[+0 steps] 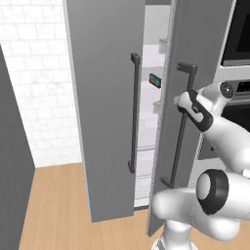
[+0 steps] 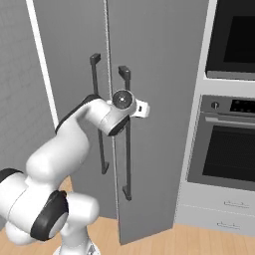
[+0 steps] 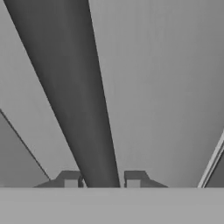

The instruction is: Grab a lemon wedge from the fridge and one ice cube from the ice bowl, and put them in the glass of lemonade.

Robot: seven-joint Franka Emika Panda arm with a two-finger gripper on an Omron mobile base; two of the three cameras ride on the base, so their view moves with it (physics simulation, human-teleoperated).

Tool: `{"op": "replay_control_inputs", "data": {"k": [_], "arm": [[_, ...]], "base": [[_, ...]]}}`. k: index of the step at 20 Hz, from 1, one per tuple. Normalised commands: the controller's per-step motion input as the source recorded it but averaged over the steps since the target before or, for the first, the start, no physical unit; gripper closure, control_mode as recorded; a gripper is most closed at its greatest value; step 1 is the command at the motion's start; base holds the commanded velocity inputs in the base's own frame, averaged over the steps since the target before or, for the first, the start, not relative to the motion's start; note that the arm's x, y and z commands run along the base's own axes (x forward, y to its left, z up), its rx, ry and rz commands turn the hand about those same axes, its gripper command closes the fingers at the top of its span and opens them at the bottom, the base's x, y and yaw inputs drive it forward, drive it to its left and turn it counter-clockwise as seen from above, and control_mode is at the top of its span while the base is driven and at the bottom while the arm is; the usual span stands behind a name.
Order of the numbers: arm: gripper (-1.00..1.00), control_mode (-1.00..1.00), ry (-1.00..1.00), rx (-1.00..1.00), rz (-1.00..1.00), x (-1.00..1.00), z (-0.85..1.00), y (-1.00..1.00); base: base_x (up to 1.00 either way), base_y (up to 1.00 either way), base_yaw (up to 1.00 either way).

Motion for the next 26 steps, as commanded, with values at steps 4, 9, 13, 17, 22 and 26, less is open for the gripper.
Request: {"op": "replay_control_inputs", "data": {"k": [4, 9, 13, 17, 22, 26], "arm": [[1.00, -1.00, 0.00, 0.12, 0.00, -0.97, 0.31, -1.00], [1.00, -1.00, 0.03, 0.10, 0.00, -0.67, 0.52, -0.96], [-1.00, -1.00, 0.02, 0.05, 0.00, -0.41, 0.71, -0.56], [-1.00, -1.00, 0.03, 0.00, 0.00, -0.53, 0.68, -0.29], [-1.00, -1.00, 0.02, -0.20, 0.00, -0.72, 0.29, 0.15], [-1.00, -1.00, 0.00, -0.41, 0.00, -0.59, 0.00, 0.94]], "base": [[0.00, 0.00, 0.00], [0.00, 0.00, 0.00], [0.00, 0.00, 0.00], [0.00, 0.00, 0.00], [0.00, 0.00, 0.00], [0.00, 0.00, 0.00]]}}
